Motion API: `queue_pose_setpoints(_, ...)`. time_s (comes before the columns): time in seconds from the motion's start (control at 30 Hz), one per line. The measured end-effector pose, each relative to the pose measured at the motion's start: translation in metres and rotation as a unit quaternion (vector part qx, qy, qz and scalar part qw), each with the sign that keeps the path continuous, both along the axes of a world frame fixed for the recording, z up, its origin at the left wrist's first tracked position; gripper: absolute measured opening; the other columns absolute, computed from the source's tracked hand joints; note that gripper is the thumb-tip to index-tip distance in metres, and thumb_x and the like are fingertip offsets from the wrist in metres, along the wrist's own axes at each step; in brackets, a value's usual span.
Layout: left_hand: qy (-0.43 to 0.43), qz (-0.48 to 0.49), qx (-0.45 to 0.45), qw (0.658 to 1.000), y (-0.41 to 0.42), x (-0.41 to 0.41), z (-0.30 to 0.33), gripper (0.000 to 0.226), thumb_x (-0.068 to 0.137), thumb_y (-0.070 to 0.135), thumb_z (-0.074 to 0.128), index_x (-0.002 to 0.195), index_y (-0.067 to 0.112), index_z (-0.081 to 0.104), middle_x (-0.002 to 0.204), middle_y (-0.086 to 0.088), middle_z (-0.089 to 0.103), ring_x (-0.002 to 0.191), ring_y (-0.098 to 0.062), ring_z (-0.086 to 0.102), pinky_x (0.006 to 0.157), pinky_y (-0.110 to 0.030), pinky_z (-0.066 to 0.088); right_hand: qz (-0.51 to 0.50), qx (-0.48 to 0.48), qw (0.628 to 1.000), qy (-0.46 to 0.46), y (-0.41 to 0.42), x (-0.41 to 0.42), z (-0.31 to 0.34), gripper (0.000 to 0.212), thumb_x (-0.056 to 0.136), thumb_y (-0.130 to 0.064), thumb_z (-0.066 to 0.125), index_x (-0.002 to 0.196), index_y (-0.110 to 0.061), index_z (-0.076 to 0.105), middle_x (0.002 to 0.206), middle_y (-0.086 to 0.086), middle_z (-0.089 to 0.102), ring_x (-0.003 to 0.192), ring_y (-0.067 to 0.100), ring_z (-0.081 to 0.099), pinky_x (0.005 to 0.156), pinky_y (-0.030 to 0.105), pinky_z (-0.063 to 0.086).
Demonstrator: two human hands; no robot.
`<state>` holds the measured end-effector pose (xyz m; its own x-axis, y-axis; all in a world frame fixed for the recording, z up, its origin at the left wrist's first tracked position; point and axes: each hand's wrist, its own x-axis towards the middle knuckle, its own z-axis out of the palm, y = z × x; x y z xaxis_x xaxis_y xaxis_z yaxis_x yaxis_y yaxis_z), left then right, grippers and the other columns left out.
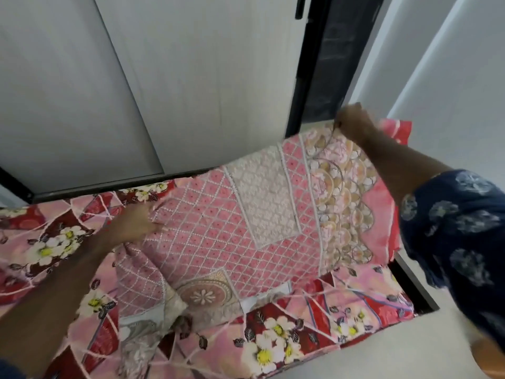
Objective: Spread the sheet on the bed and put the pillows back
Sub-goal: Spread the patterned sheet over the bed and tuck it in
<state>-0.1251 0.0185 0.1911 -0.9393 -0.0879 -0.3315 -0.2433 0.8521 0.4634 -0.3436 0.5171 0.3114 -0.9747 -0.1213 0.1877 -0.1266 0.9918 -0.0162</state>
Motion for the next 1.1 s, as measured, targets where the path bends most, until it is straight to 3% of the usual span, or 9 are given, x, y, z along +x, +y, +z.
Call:
queue_pose_setpoints(0.2, 0.168, 0.099, -0.107, 0.975, -0.075, -0.076, -0.057, 0.063, 0.081, 0.002, 0.074, 0.138, 0.008, 0.047, 0.127, -0.026, 0.053, 0.114, -0.047, 0.056, 0.09, -0.053, 0.049, -0.027, 0.071, 0.989, 0.125, -0.114, -0.058, -0.055, 0.06, 0.083, 0.001, 0.055, 0.141, -0.011, 0.043, 0.138, 0.016, 0.048, 0.121, 0.035, 0.051, 0.11, 0.055, 0.036)
queue_pose_setpoints(0.3, 0.096, 0.021, -0.17, 0.98, -0.109, -0.075, -0.142, 0.089, 0.072, 0.002, 0.076, 0.147, 0.023, 0.035, 0.136, -0.023, 0.048, 0.116, -0.048, 0.056, 0.087, -0.059, 0.054, 0.063, 0.092, 0.989, -0.092, -0.161, -0.033, -0.198, 0.06, 0.089, 0.0, 0.051, 0.147, -0.016, 0.041, 0.154, 0.017, 0.039, 0.135, 0.033, 0.045, 0.114, 0.053, 0.036)
queue_pose_setpoints(0.43, -0.036, -0.078, -0.18, 0.98, -0.109, -0.041, -0.228, 0.073, 0.083, 0.019, 0.069, 0.15, 0.032, 0.042, 0.161, -0.008, 0.03, 0.141, -0.036, 0.041, 0.1, -0.053, 0.05, 0.136, 0.083, 0.902, -0.401, -0.188, 0.055, -0.35, 0.052, 0.092, -0.009, 0.059, 0.143, -0.017, 0.049, 0.149, 0.014, 0.044, 0.133, 0.034, 0.049, 0.103, 0.045, 0.049)
queue_pose_setpoints(0.5, -0.143, -0.056, -0.143, 0.978, -0.102, -0.024, -0.266, 0.068, 0.09, 0.039, 0.065, 0.152, 0.029, 0.038, 0.166, -0.008, 0.019, 0.148, -0.032, 0.03, 0.115, -0.046, 0.036, 0.113, 0.043, 0.864, -0.489, -0.205, 0.097, -0.403, 0.055, 0.093, -0.015, 0.058, 0.146, -0.016, 0.045, 0.145, 0.013, 0.045, 0.132, 0.034, 0.05, 0.105, 0.043, 0.047)
queue_pose_setpoints(0.6, -0.204, 0.039, -0.045, 0.977, -0.088, 0.005, -0.313, 0.068, 0.084, 0.051, 0.072, 0.138, 0.015, 0.05, 0.153, -0.015, 0.033, 0.137, -0.035, 0.043, 0.105, -0.041, 0.042, 0.027, -0.055, 0.844, -0.533, -0.23, 0.146, -0.453, 0.052, 0.091, -0.024, 0.059, 0.141, -0.013, 0.047, 0.139, 0.012, 0.05, 0.129, 0.032, 0.051, 0.107, 0.042, 0.042)
queue_pose_setpoints(0.73, -0.228, 0.151, -0.028, 0.961, -0.078, 0.042, -0.364, 0.12, 0.068, 0.074, 0.073, 0.157, 0.019, 0.015, 0.167, -0.012, 0.003, 0.151, -0.039, 0.021, 0.113, -0.061, 0.033, -0.175, -0.232, 0.801, -0.524, -0.244, 0.202, -0.505, 0.061, 0.086, -0.022, 0.062, 0.135, 0.009, 0.042, 0.132, 0.026, 0.052, 0.118, 0.036, 0.057, 0.093, 0.038, 0.049)
queue_pose_setpoints(0.83, -0.2, 0.131, -0.076, 0.968, -0.066, 0.058, -0.378, 0.14, 0.066, 0.068, 0.08, 0.16, 0.019, -0.012, 0.167, -0.012, -0.018, 0.154, -0.04, 0.001, 0.113, -0.07, 0.028, -0.341, -0.347, 0.75, -0.448, -0.245, 0.224, -0.527, 0.042, 0.085, -0.008, 0.068, 0.116, -0.002, 0.04, 0.122, 0.023, 0.058, 0.109, 0.038, 0.062, 0.091, 0.045, 0.055)
queue_pose_setpoints(0.97, -0.141, 0.141, -0.119, 0.973, -0.051, 0.066, -0.381, 0.142, 0.065, 0.067, 0.081, 0.16, 0.019, -0.012, 0.168, -0.014, -0.01, 0.154, -0.042, 0.005, 0.109, -0.071, 0.029, -0.519, -0.489, 0.619, -0.328, -0.251, 0.23, -0.541, 0.075, 0.061, -0.032, 0.083, 0.119, -0.011, 0.041, 0.123, 0.017, 0.055, 0.104, 0.038, 0.062, 0.084, 0.052, 0.061)
queue_pose_setpoints(1.1, -0.069, 0.178, -0.05, 0.98, -0.052, 0.068, -0.387, 0.13, 0.066, 0.052, 0.087, 0.16, 0.025, 0.002, 0.169, -0.012, 0.004, 0.147, -0.04, 0.03, 0.107, -0.067, 0.041, -0.519, -0.599, 0.505, -0.343, -0.277, 0.233, -0.529, 0.048, 0.078, -0.015, 0.081, 0.113, -0.002, 0.052, 0.087, 0.013, 0.054, 0.065, 0.021, 0.057, 0.052, 0.03, 0.051)
